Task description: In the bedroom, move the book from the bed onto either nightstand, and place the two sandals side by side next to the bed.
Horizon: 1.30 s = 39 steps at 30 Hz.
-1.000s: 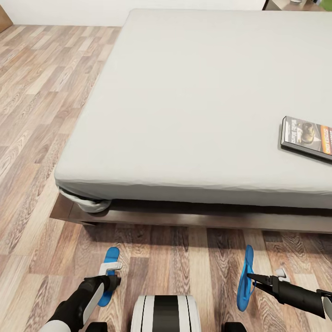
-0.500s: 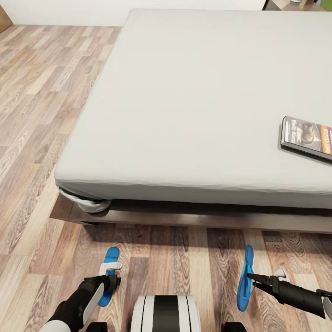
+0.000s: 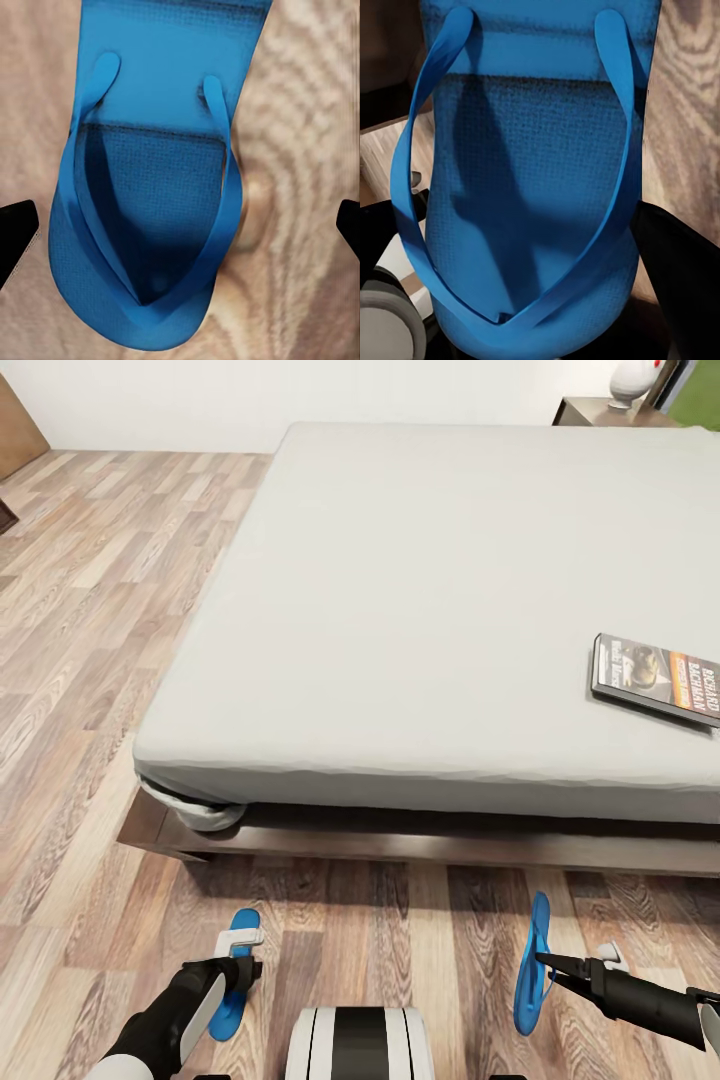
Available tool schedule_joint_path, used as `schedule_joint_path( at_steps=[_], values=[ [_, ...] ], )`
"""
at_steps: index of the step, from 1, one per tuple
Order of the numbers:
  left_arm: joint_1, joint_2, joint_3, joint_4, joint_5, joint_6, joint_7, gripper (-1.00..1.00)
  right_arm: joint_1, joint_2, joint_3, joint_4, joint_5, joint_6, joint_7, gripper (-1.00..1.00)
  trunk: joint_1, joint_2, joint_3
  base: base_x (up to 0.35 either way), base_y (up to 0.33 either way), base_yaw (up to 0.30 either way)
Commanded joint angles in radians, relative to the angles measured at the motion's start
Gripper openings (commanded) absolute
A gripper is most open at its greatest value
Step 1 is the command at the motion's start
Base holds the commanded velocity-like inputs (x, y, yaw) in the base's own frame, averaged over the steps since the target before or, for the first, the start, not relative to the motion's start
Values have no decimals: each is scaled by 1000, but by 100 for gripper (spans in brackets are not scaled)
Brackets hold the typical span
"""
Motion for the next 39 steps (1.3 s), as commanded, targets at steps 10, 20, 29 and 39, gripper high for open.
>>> schedule_joint_path(
  at_steps=[10,20,29,39],
  values=[
    [0,1,-8,-2,10,4,9,100,0,0,0,2,-2,6,1,-100,0,0,0,0,0,0],
    [0,1,-11,-43,9,5,8,100,0,0,0,2,-2,6,1,-100,0,0,0,0,0,0],
    [0,2,-11,-77,9,8,7,100,0,0,0,2,-2,6,1,-100,-1,0,7,0,0,0],
    [0,2,-11,-77,9,9,7,100,0,0,0,2,-2,6,1,-100,-6,3,46,0,0,0]
  ],
)
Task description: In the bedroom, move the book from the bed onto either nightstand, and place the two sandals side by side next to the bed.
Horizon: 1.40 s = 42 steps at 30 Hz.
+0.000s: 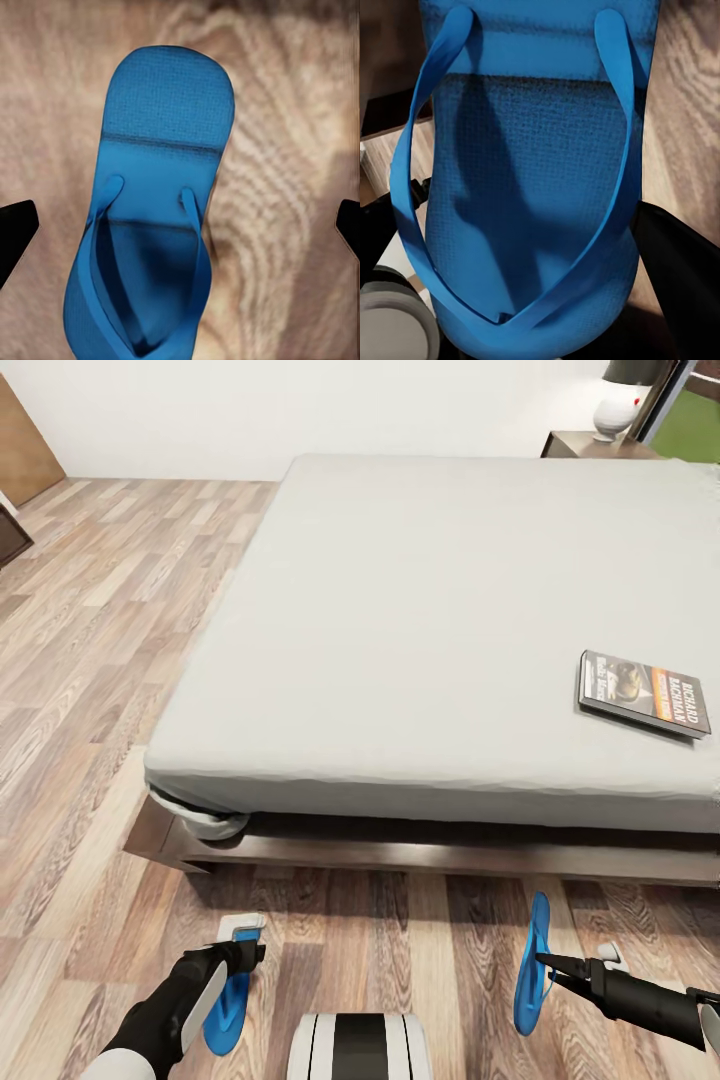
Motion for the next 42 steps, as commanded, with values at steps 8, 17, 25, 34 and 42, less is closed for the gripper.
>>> schedule_joint_path(
  at_steps=[8,17,25,34,42],
  values=[
    [0,3,-6,-3,13,1,5,100,0,0,0,0,-2,5,1,-100,-1,0,3,0,0,0],
    [0,108,0,-3,19,1,-364,100,0,0,0,0,-1,5,1,-100,-1,0,3,0,0,0],
    [1,162,118,-2,66,-3,-547,100,0,0,0,0,2,4,0,-100,-1,0,3,0,0,0],
    [18,165,197,157,101,-64,-681,100,0,2,5,10,10,-9,-9,-100,-1,0,3,0,0,0],
    [18,164,214,222,114,-127,-777,100,0,2,5,8,63,-40,-110,-100,-1,0,3,0,0,0]
  ],
)
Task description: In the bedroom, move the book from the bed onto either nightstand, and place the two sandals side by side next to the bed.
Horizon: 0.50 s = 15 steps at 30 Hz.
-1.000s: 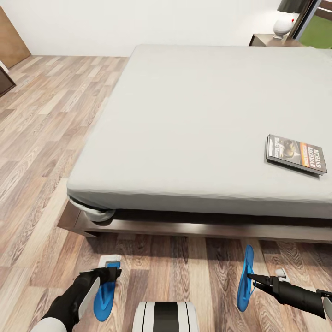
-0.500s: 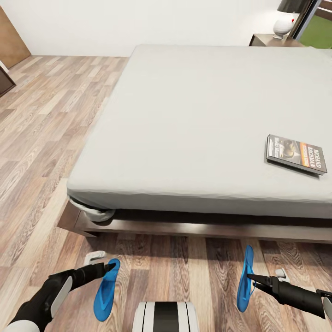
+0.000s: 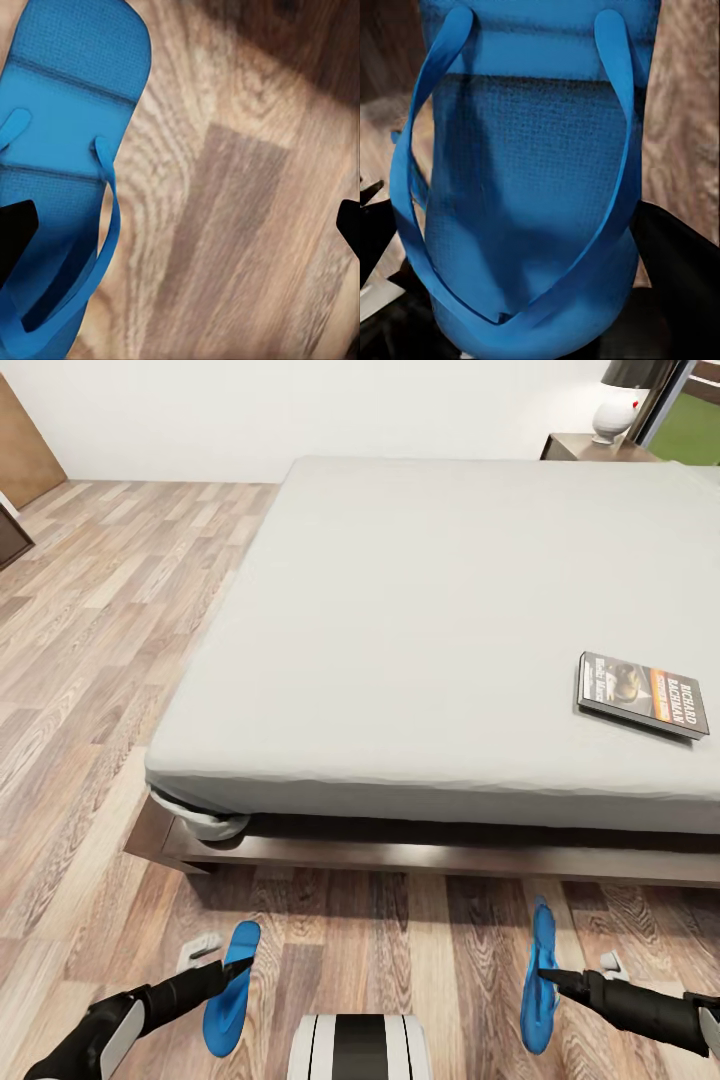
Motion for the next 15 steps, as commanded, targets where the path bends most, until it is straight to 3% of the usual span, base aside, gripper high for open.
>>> schedule_joint_path(
  at_steps=[1,4,5,11,15],
  values=[
    [0,0,3,0,8,9,-4,100,-1,1,-2,-4,48,9,-84,-100,0,0,-1,0,0,0],
    [0,0,20,0,9,9,-6,100,-1,4,-3,-9,166,9,-250,-100,0,0,-1,0,0,0],
    [0,-1,31,0,8,8,-6,100,-1,4,-3,-9,188,8,-289,-100,0,0,-1,0,0,0],
    [0,-1,48,-1,8,9,-8,100,-1,7,3,-10,221,-10,-477,-100,0,0,-1,0,0,0],
    [0,-3,46,-1,7,8,-8,100,-1,16,6,-5,227,-118,-621,-100,0,0,-1,0,0,0]
  ],
)
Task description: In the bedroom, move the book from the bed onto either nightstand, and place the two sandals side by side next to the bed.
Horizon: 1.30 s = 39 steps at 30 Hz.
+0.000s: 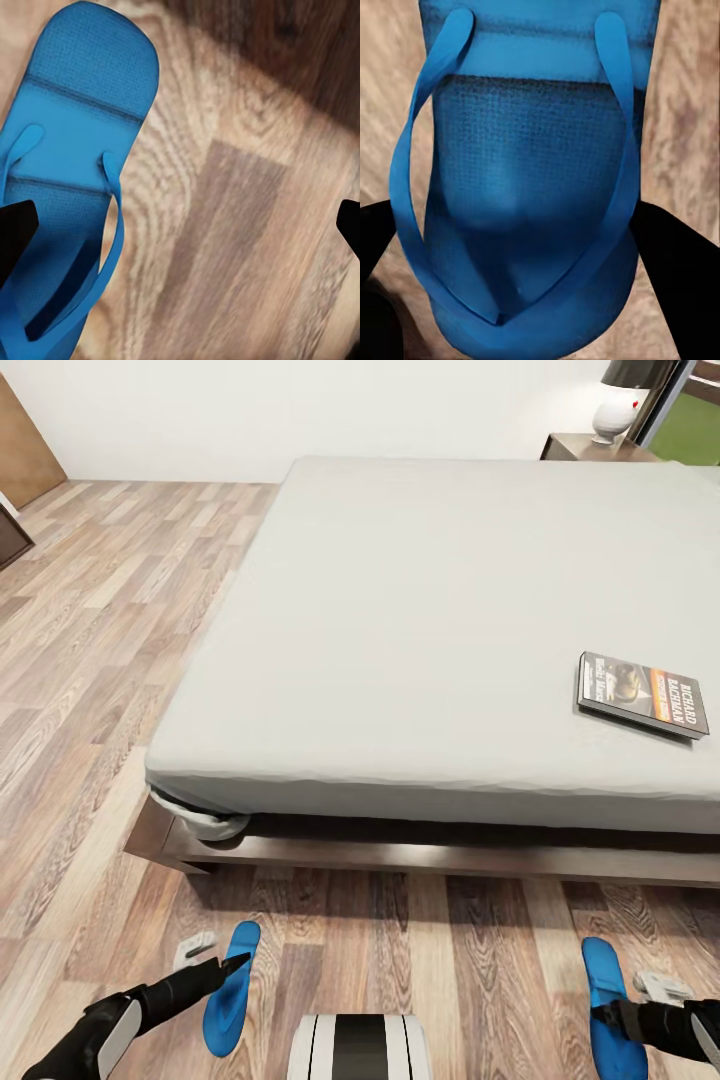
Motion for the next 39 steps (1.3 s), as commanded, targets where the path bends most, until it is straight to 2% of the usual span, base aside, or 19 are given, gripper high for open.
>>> schedule_joint_path(
  at_steps=[1,5,6,10,14,21,23,25,26,28,39],
  values=[
    [0,0,3,0,7,9,-3,100,0,4,-2,2,-9,-7,-15,-100,0,0,-1,0,0,0],
    [0,0,4,0,7,9,-2,100,0,8,0,7,-9,-55,-27,-100,0,0,-1,0,0,0],
    [0,-1,3,0,7,9,-2,100,0,18,3,14,-10,-129,-28,-100,0,0,-1,0,0,0],
    [-1,-1,3,0,7,9,-3,100,0,54,4,87,-10,-260,-30,-100,0,0,-1,0,0,0],
    [0,-1,3,0,7,9,-3,100,0,60,3,122,-10,-287,-31,-100,0,0,-1,0,0,0],
    [0,-1,2,0,7,9,-3,100,0,61,4,131,-9,-292,-31,-100,0,0,-1,0,0,0],
    [-1,-1,2,0,7,9,-2,100,0,61,4,132,-5,-321,-34,-100,0,0,-1,0,0,0],
    [-1,-1,2,0,7,9,-2,100,0,61,4,133,4,-407,-66,-100,0,0,-1,0,0,0],
    [-1,-1,2,0,7,9,-3,100,0,61,3,133,10,-459,-112,-100,0,0,-1,0,0,0],
    [-1,-1,2,0,7,9,-3,100,0,61,3,134,15,-504,-176,-100,0,0,-1,0,0,0],
    [-1,-1,2,0,7,11,-3,100,0,63,5,134,17,-517,-201,-100,0,0,-1,0,11,0]
  ],
)
